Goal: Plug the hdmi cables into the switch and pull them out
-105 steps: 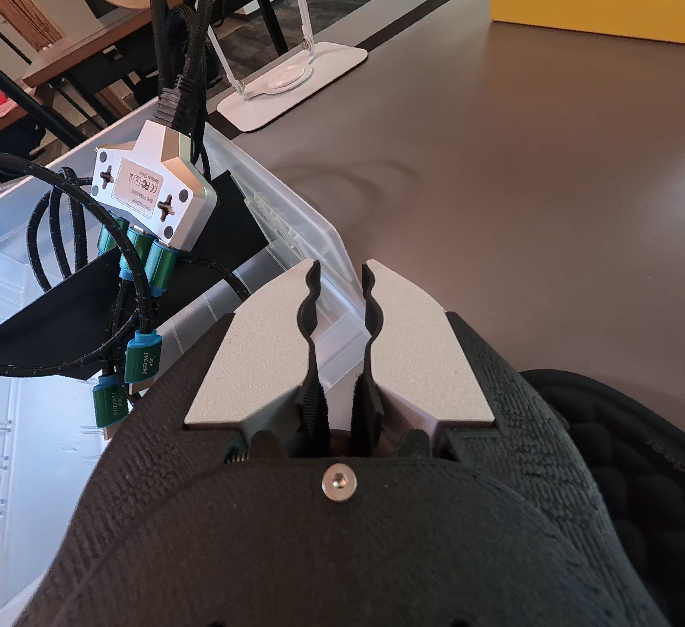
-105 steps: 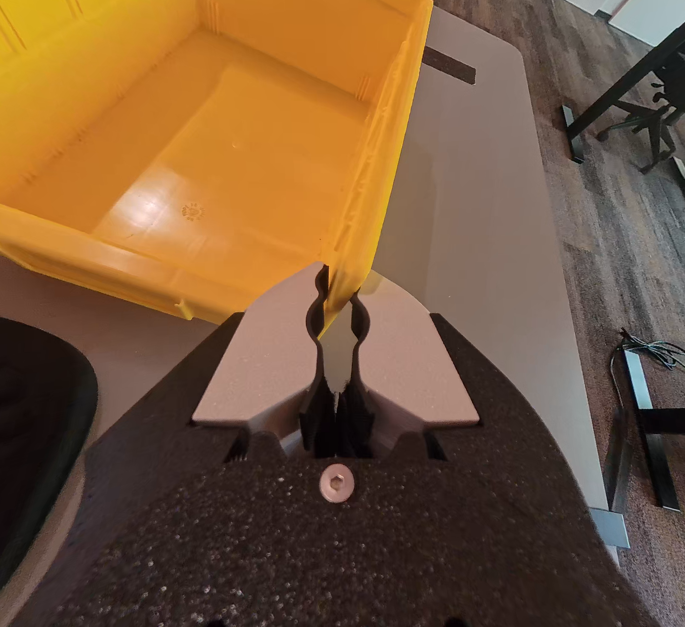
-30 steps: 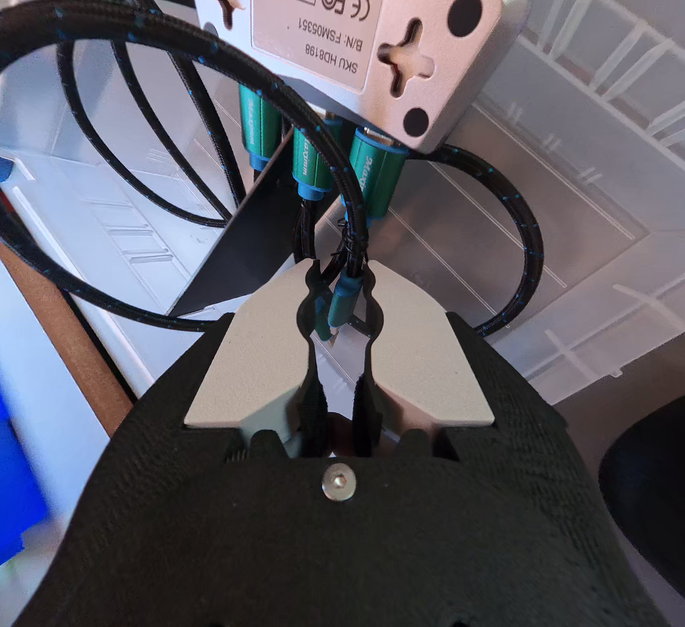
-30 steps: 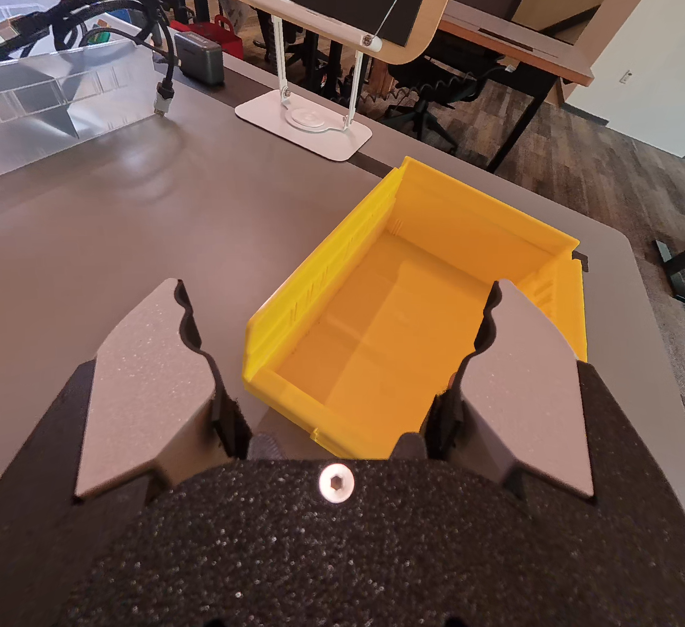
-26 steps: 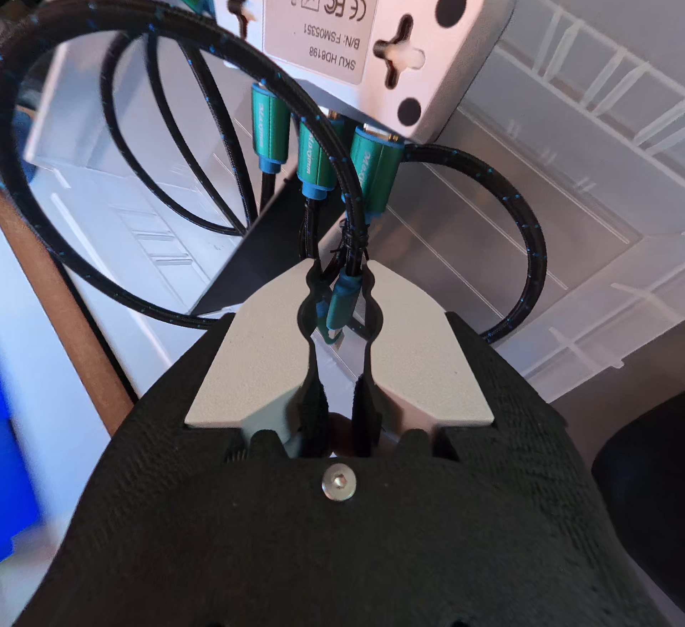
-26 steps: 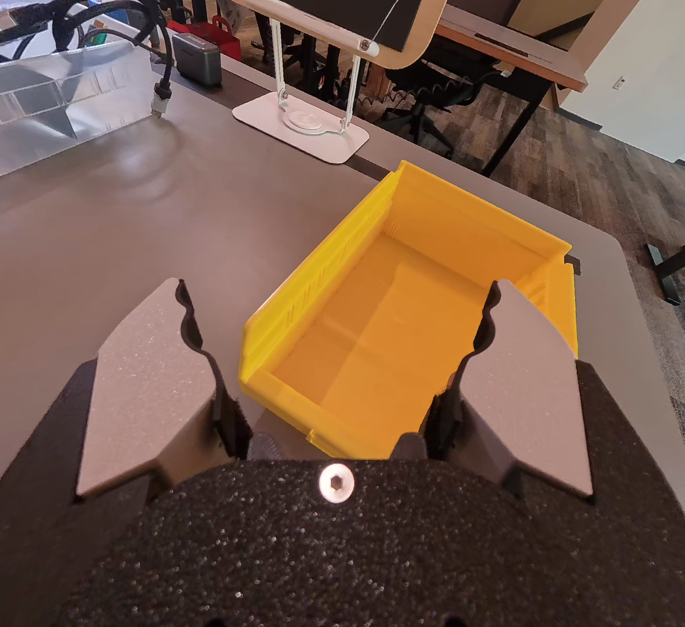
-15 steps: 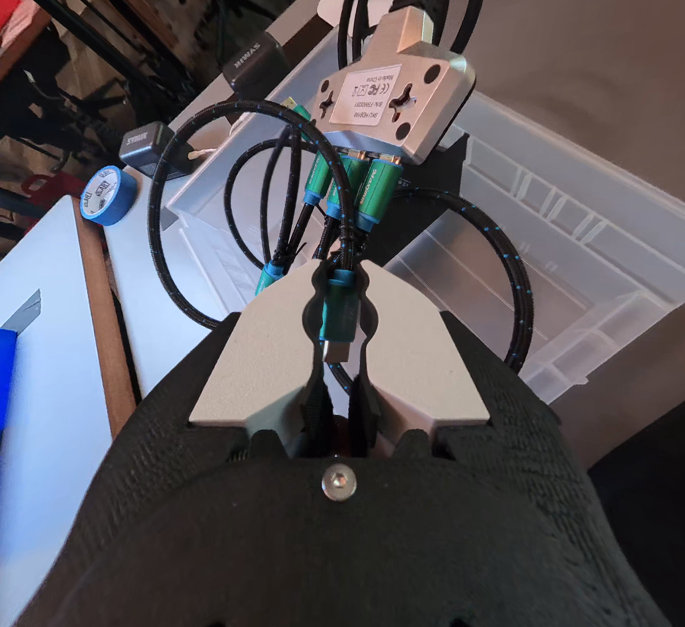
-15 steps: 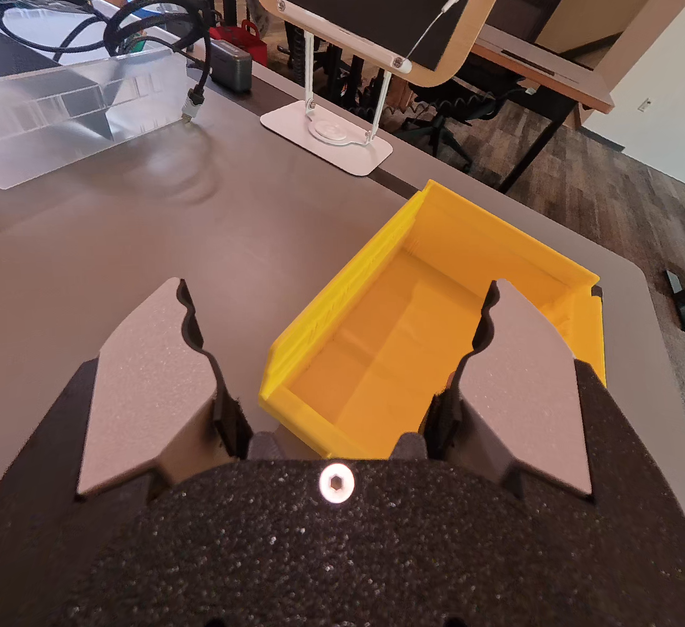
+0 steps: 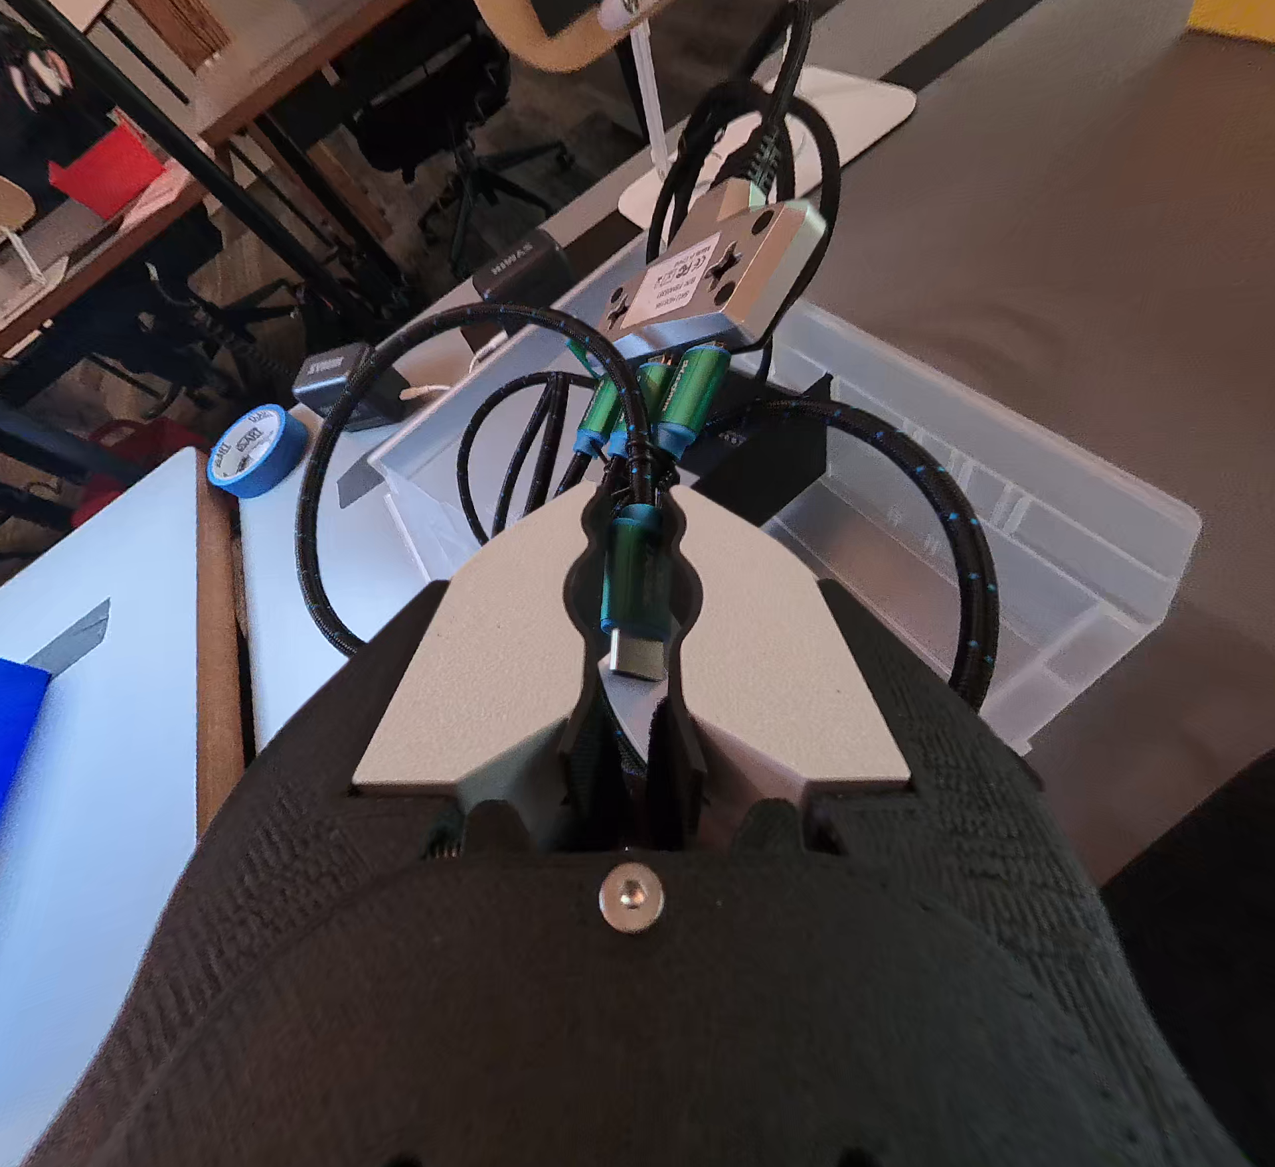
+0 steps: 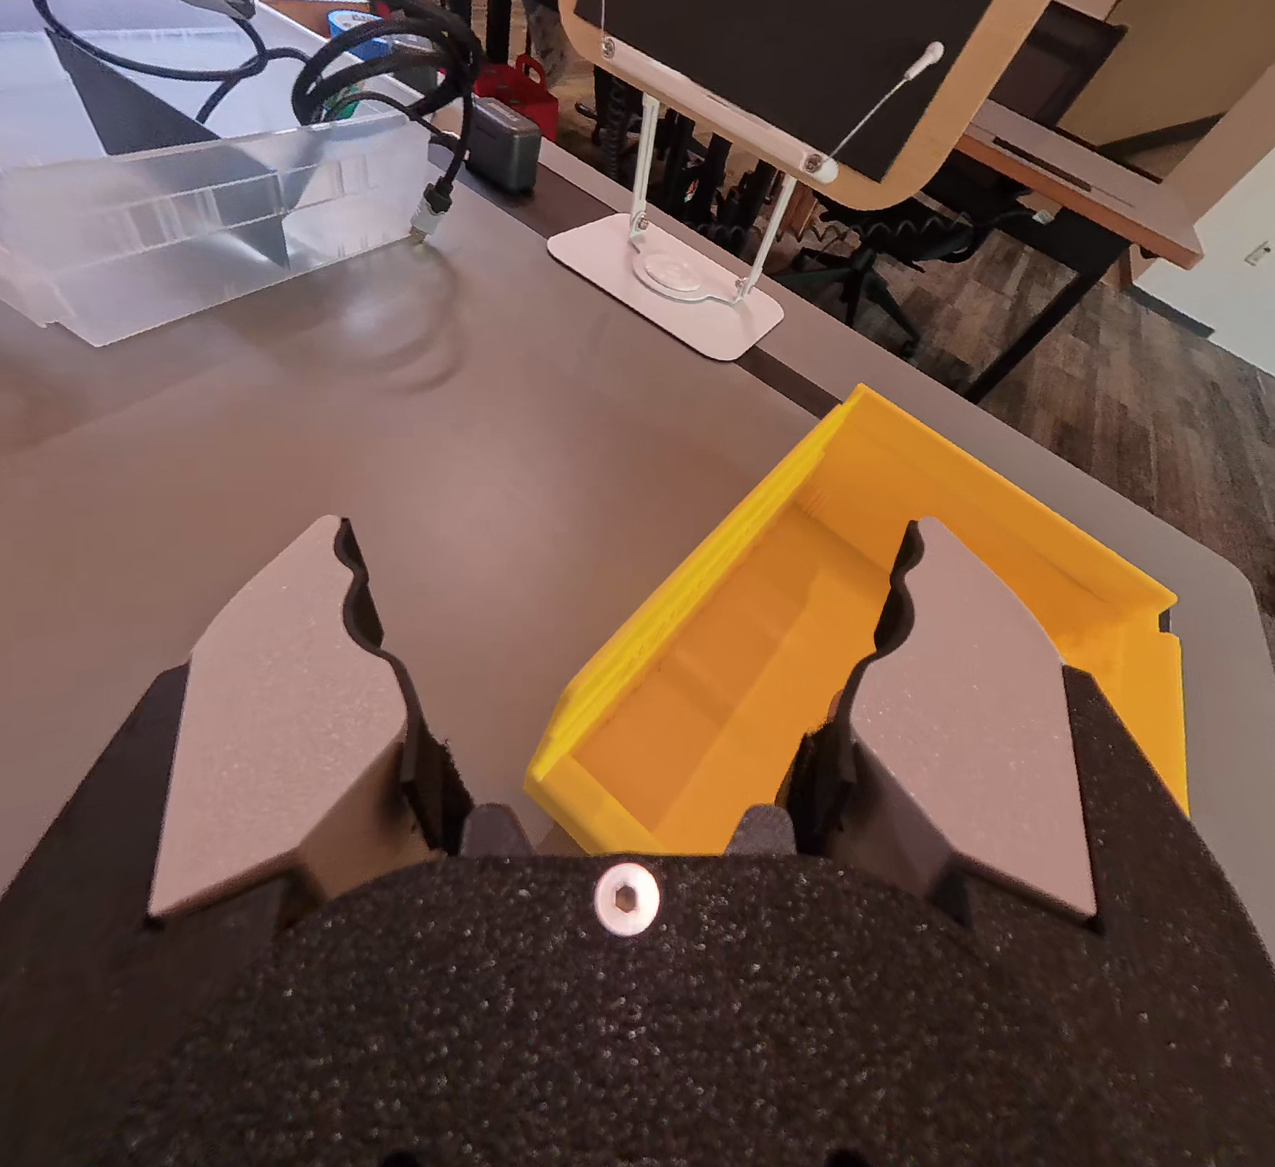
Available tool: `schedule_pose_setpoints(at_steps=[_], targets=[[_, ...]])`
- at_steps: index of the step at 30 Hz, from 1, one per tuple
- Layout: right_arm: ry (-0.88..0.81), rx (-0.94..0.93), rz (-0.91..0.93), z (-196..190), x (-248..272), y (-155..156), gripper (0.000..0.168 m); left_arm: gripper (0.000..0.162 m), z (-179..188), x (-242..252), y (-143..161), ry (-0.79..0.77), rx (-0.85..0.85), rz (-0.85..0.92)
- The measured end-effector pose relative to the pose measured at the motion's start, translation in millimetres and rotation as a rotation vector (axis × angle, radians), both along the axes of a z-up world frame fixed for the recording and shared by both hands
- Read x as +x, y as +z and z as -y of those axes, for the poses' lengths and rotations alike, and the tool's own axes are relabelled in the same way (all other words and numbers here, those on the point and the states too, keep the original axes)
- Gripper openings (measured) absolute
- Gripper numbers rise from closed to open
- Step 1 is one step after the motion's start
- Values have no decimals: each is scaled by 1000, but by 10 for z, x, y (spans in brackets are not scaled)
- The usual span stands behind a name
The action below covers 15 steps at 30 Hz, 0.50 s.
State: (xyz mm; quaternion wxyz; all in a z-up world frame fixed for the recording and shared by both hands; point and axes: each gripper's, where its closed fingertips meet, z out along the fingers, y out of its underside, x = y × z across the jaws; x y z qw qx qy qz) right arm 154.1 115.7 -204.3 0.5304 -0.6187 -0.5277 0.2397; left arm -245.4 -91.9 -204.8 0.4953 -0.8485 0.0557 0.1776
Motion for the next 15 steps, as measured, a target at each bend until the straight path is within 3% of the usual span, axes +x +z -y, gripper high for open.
schedule_pose_setpoints(at_steps=[1,15], targets=[[4,0,2,12,-9,-2,140,14,2,13,38,-5,19,0],[71,11,32,159,-146,-38,137,13,25,232,234,-53,92,-94]])
